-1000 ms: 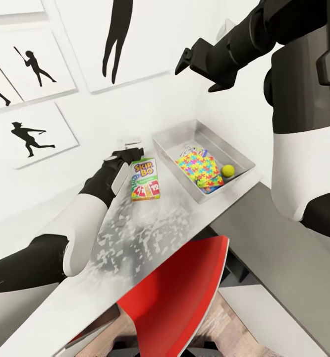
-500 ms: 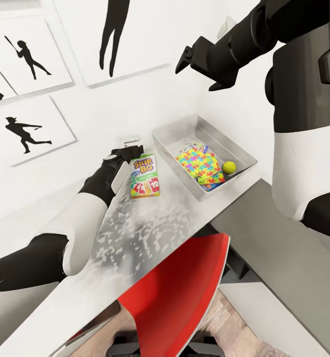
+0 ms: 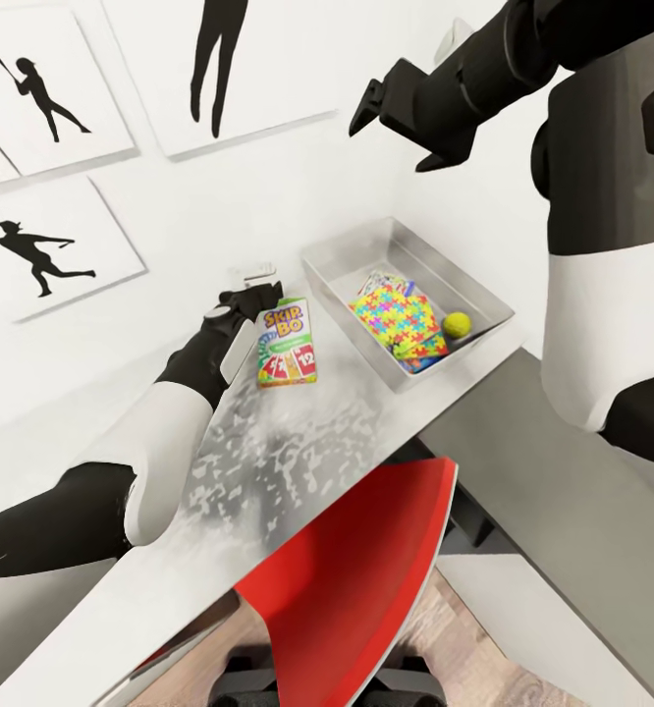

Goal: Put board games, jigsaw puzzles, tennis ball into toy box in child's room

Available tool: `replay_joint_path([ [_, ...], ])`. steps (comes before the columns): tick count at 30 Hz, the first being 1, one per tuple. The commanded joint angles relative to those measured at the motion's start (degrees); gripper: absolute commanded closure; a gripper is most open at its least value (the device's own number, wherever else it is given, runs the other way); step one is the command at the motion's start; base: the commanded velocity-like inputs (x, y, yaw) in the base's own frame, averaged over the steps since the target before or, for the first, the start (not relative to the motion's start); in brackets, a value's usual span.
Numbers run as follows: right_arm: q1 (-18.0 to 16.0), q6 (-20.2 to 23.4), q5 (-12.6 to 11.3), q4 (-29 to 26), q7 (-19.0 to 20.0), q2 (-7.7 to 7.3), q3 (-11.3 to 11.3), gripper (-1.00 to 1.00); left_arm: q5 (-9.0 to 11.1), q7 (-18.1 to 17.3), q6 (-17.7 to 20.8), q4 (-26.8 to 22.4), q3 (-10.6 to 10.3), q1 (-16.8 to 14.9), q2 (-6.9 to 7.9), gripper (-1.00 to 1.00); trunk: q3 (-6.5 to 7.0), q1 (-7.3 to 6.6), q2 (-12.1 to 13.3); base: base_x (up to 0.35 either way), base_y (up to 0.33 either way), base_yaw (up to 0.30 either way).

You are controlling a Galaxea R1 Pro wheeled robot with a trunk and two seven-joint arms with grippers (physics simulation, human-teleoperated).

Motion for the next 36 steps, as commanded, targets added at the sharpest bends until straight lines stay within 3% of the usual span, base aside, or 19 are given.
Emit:
replay_joint_path([
  [1, -0.1, 0.6, -0.5, 0.0, -0.6, -0.03, 0.0, -1.0, 0.6, 0.2, -0.4, -0.1, 0.0, 0.0, -0.02, -1.0, -0.18, 0.03, -0.1, 0.0, 0.0, 0.0],
  [36, -0.2, 0.8, -0.5, 0.5, -0.6, 0.56, 0.3, -1.0, 0.9, 0.2, -5.0, -1.2, 0.1, -1.4, -0.02, -1.0, -3.49, 0.03, -0.1, 0.0, 0.0, 0.0],
])
